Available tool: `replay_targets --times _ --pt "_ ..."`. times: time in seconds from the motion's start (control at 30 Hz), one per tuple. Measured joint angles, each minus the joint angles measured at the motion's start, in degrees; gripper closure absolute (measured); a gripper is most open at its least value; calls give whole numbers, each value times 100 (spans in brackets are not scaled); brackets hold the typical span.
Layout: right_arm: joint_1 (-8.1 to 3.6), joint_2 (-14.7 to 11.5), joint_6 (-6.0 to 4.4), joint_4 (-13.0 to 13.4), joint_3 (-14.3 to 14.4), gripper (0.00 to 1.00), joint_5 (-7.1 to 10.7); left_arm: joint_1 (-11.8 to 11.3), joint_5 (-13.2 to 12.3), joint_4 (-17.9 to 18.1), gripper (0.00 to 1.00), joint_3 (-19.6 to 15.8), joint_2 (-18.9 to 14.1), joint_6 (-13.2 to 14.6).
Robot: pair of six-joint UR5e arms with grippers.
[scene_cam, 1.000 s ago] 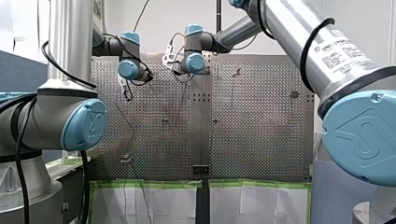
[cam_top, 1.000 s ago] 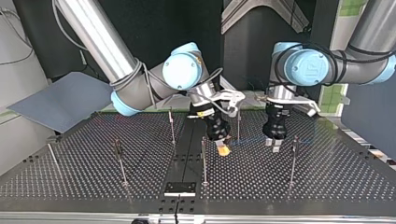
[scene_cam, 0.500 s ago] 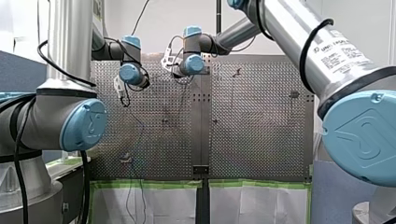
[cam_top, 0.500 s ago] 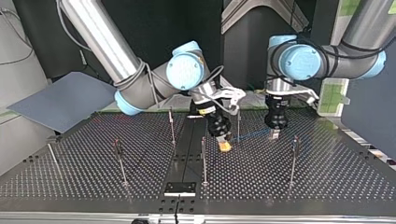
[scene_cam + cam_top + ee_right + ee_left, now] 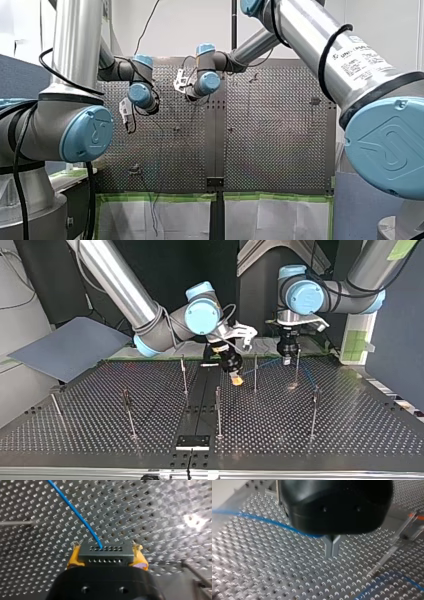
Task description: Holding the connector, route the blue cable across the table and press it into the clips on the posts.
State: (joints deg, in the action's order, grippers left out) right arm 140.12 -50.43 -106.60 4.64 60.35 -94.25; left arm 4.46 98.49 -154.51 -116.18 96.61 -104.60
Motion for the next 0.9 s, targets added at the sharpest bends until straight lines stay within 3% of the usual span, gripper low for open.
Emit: replay_targets --times 0.4,0.73,0.9 --pt "-23 17 129 32 572 100 -19 158 -54 391 100 -292 61 -81" --pt "-25 29 204 105 1063 100 -26 254 -80 634 100 -316 550 -61" --pt "-28 102 207 160 1133 100 -24 279 -184 796 100 -315 767 -83"
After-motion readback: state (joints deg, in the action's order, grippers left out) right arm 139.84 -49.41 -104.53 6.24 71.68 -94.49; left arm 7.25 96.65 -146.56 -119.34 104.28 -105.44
